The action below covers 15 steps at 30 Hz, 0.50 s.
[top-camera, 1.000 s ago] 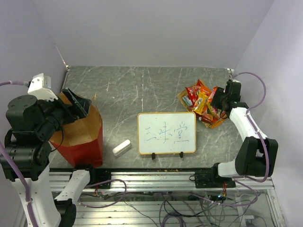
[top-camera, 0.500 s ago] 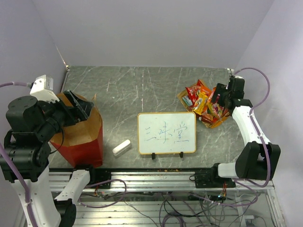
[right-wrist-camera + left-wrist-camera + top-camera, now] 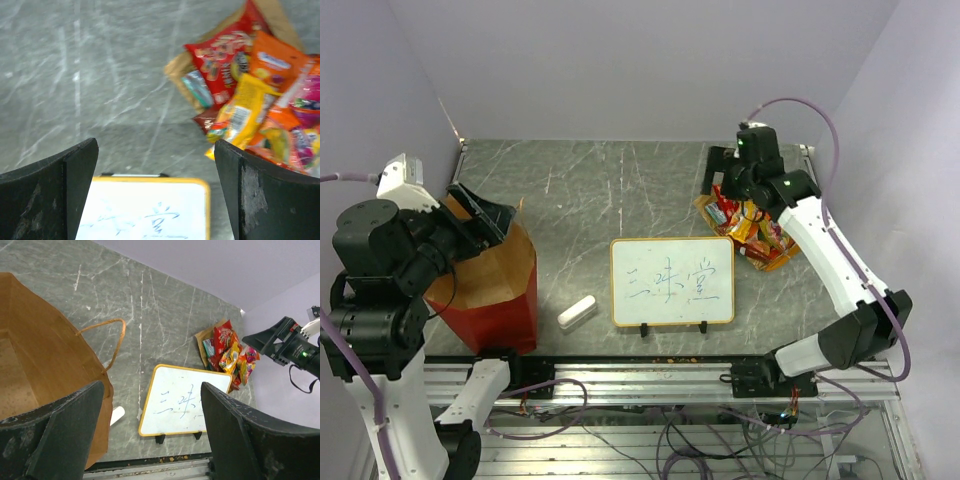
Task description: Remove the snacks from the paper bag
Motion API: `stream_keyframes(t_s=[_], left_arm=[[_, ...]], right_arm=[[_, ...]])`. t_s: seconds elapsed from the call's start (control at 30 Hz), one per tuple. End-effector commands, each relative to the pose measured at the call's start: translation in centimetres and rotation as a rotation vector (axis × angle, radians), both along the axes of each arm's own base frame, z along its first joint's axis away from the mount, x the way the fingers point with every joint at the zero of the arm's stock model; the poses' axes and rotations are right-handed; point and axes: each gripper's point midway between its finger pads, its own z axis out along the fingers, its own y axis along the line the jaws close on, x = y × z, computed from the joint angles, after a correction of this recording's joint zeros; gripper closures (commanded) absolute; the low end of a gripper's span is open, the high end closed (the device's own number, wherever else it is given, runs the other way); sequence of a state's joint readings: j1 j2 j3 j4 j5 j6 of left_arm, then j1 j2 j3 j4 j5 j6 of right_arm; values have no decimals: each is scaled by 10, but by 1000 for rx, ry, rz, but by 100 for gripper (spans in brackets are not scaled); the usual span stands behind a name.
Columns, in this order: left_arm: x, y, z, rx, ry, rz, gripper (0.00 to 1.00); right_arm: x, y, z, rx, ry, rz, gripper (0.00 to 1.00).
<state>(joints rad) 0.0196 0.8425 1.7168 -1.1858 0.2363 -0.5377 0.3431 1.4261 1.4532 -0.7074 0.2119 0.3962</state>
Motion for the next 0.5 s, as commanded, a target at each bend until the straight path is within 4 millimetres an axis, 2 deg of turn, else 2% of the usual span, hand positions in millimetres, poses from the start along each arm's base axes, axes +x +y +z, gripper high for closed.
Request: stream_keyframes(t_s=[0.0, 0.13, 0.3, 0.37, 0.47], left_arm=[[11, 6, 14, -34, -64, 61, 11], [2, 6, 23, -36, -84, 60, 9], [-12, 1, 30, -27, -79, 21, 9], [-20, -3, 35, -23, -84, -3, 10], [-30, -3, 39, -34, -102, 0, 9]], right_arm=[[-28, 37, 28, 71, 52, 76, 0], [-54, 38, 80, 189, -53, 69, 0], [-92, 36, 152, 346, -269, 149, 0], [-105, 33, 171, 378, -309, 164, 0], [-124, 22, 187, 394, -349, 151, 0]])
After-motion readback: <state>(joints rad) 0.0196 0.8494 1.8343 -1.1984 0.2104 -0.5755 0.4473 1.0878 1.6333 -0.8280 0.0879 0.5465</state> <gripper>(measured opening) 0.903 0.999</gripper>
